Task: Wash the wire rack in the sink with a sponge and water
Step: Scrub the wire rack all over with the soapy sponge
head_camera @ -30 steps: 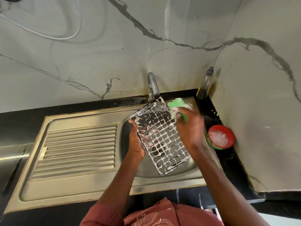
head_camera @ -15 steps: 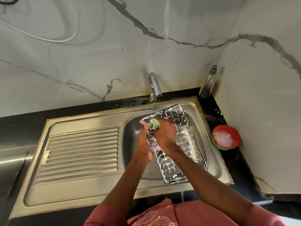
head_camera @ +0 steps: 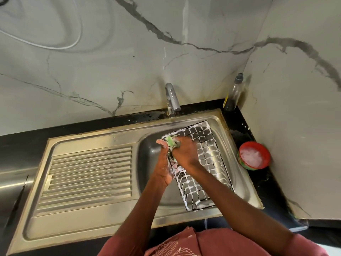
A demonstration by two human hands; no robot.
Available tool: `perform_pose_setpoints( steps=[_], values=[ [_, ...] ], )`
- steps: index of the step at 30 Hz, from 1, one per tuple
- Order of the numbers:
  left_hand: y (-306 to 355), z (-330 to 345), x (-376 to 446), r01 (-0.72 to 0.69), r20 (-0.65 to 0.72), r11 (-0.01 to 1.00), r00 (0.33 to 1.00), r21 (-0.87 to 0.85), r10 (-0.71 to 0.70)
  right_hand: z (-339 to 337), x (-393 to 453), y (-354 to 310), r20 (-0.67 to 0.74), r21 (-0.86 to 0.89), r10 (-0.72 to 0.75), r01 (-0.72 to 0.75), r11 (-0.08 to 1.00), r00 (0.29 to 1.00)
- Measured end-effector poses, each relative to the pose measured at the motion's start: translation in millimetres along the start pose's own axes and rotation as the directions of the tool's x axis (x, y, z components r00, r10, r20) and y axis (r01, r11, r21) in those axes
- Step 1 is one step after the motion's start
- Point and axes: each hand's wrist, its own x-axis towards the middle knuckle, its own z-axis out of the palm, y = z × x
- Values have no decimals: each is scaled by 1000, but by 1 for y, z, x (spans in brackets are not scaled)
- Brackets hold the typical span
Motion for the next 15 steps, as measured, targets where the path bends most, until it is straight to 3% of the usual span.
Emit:
perform_pose_setpoints(
  steps=[4, 7, 12, 15],
  values=[
    [6, -1, -1, -78, 1, 997, 997, -27, 78, -5, -11, -4, 88, 140, -59, 46, 989, 994],
    [0, -9, 5, -78, -26, 996, 997, -36, 77, -13, -13, -4, 195, 218, -28, -15, 976, 980],
    [2, -2, 5, -17, -40, 1000, 999, -3, 16, -10, -2, -1, 0, -62, -8, 8, 998, 1000],
    [4, 6, 0, -19, -77, 999, 997, 38, 22, -6, -5, 0, 90, -46, -9, 13, 999, 996]
  ],
)
